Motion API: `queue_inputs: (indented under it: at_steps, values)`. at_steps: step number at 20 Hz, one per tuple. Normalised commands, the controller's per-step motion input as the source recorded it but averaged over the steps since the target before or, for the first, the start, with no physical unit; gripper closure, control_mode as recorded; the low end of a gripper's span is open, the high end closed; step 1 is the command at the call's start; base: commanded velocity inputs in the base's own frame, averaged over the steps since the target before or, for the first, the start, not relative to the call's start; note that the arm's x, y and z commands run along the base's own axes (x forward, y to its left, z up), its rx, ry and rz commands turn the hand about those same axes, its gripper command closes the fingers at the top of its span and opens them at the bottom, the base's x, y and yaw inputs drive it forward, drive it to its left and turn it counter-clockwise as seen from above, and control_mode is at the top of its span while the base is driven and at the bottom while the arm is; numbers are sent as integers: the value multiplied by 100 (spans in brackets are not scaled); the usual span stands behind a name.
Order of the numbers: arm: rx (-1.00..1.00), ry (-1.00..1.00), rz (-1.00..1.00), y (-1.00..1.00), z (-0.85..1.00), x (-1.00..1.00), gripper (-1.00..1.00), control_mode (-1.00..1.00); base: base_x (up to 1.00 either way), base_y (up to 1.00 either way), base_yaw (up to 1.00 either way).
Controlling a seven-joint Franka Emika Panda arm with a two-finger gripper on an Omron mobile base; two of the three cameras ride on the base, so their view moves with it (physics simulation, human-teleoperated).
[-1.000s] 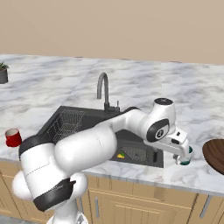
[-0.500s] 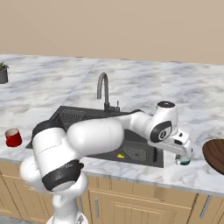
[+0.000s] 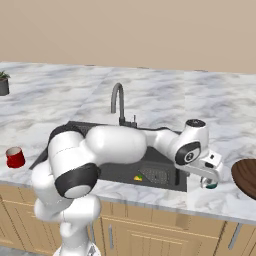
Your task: Clear the mugs and bowl far away from the sink.
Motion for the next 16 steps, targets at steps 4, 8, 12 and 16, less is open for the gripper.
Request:
queue_inputs:
  at_steps: [4, 8, 12, 16]
  values:
    - [0, 0, 0, -7, -20, 25, -100, -100, 0, 0, 0]
    - [0, 0, 0, 0, -19, 29, -100, -100, 0, 0, 0]
    - [0, 0, 0, -1, -13, 24, -100, -100, 0, 0, 0]
    - [0, 0, 0, -16, -16, 13, -100, -100, 0, 0, 0]
